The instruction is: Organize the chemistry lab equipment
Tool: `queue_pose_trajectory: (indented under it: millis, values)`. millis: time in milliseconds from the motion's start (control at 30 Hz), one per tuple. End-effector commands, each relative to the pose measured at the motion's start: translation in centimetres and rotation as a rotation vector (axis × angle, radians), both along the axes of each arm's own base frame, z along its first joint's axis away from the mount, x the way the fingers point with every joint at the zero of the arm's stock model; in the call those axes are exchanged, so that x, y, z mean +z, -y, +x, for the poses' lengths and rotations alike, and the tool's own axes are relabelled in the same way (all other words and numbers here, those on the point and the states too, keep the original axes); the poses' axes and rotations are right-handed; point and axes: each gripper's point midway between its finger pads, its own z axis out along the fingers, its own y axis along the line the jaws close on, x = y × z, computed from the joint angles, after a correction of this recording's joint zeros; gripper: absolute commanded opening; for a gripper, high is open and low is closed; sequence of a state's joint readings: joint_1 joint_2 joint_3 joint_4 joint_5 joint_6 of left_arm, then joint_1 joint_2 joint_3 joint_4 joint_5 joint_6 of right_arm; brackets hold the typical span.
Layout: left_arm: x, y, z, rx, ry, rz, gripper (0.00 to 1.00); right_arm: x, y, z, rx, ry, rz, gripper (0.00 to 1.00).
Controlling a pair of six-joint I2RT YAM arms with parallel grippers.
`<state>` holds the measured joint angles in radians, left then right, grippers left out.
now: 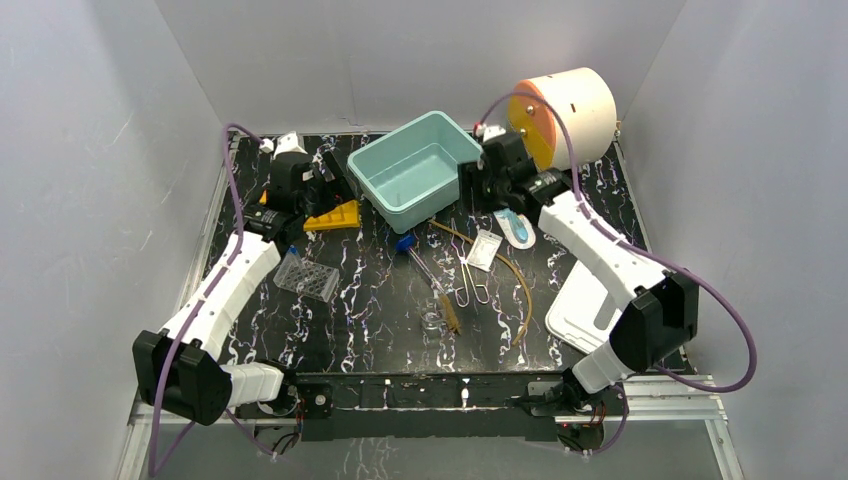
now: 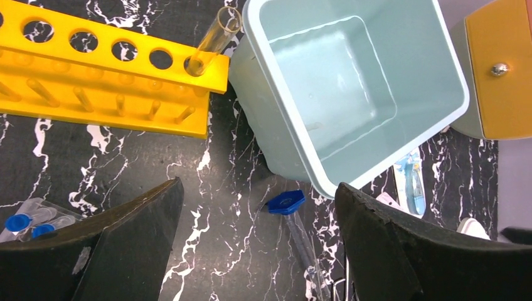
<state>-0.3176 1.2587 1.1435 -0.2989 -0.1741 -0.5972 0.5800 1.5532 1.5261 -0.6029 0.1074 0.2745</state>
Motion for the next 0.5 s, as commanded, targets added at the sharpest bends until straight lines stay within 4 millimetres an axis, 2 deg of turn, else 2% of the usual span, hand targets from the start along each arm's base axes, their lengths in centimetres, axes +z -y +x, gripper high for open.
queue_pose_trajectory:
  millis: [0,100,200,367,467]
  values:
    - [1.0,0.9,-0.3,-0.034,0.037,-0.056,0.9,-6.0,1.1,-3.5,0.009,-0.117,-0.022,0.69]
    - [0.7,1.4,-0.5,-0.05,0.028,-0.084,0.9,-8.6,-0.4,-6.0,0.087,-0.167,-0.023,0.69]
    - [0.5,1.8,-0.6,-0.061,0.023,-0.106,0.9,-9.9,-2.9,-7.7,0.131,-0.194,-0.017,0.69]
    - [0.4,1.4,-0.7,-0.036,0.02,-0.108,0.9,-10.9,-6.5,-8.2,0.15,-0.206,0.056,0.67]
    - [0.4,1.2,-0.9,-0.025,0.022,-0.108,0.9,-12.1,-7.6,-8.2,0.139,-0.211,0.048,0.63]
